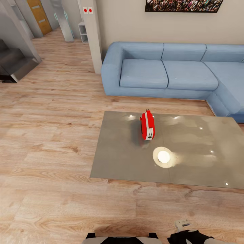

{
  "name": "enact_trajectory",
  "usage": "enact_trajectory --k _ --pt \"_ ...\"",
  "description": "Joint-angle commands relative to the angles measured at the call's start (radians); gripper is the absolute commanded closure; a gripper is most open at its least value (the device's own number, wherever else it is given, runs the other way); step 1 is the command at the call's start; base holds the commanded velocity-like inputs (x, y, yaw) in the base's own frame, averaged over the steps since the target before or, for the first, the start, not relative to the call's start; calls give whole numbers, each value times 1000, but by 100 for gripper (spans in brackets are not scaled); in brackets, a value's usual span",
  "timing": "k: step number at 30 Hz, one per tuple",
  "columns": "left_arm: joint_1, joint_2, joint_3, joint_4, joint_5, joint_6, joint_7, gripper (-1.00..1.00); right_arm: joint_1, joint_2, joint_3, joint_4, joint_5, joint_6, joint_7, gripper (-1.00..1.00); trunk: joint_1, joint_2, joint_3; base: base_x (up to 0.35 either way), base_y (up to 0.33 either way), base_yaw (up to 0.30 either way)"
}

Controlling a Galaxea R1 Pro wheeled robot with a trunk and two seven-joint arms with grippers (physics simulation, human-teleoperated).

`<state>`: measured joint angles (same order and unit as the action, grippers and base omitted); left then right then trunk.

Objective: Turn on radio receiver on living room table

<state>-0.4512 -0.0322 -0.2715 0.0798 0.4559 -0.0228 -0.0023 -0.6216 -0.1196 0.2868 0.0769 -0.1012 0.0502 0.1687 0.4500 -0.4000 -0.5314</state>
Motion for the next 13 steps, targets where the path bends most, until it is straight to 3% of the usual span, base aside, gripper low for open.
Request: enact_trajectory --k 1,13 --pt "0 -1 -1 0 0 0 0 100 0 0 0 0 0 0 0 -100 0 0 0 0 0 0" --pt "0 -2 0 0 1 0 -1 100 0 0 0 0 0 0 0 -100 0 0 0 0 0 0"
